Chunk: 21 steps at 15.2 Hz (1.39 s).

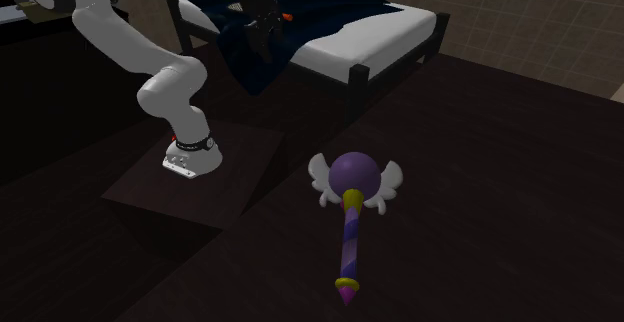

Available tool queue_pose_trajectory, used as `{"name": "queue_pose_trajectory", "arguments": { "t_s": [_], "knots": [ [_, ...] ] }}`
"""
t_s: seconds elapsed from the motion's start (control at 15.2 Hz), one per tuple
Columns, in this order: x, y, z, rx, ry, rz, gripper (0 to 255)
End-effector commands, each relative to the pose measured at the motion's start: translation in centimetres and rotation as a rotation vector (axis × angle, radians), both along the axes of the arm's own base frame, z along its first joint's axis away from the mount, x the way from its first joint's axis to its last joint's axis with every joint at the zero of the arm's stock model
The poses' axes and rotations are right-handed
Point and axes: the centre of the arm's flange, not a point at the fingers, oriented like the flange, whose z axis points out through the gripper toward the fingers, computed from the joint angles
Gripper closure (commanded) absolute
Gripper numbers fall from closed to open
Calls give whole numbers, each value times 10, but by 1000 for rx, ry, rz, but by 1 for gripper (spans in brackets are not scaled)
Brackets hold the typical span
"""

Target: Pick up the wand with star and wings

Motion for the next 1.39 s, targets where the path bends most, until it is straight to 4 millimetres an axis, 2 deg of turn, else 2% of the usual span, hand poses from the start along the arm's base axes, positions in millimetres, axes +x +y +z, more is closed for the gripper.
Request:
{"name": "queue_pose_trajectory", "arguments": {
  "t_s": [0.0,0.33,0.66,0.99,1.32],
  "knots": [
    [0,0,0,0,0,0,0],
    [65,-12,-5,-16,36,-186,0],
    [126,-36,-12,-33,72,-373,0],
    [181,-71,-20,-49,108,-559,0],
    [228,-115,-30,-65,144,-746,0]
  ]
}}
